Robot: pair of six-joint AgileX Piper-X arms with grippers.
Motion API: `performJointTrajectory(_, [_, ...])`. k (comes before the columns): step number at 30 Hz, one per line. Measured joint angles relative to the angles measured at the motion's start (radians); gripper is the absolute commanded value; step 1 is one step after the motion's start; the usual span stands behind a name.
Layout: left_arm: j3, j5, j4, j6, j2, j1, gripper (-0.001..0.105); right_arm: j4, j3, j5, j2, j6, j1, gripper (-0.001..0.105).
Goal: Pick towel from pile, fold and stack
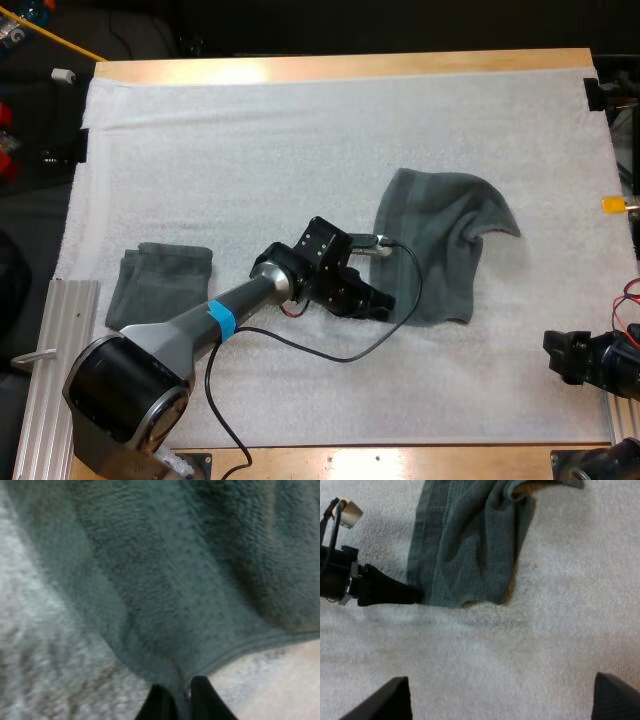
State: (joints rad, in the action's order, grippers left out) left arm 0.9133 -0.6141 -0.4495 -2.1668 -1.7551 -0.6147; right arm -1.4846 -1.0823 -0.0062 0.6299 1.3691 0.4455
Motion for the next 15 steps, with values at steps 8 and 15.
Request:
performJointTrajectory(8, [0.0,0.126,-0.048,0.039,0.018,-0.002,0.0,0.0,0.0,0.006,0.0,0.0,0.0,0.071])
performJointTrajectory(15, [0.0,0.252,-0.13,0.16,0.111,0.002,0.0,0.0,0.0,0.006,0.0,0.0,0.0,0.071])
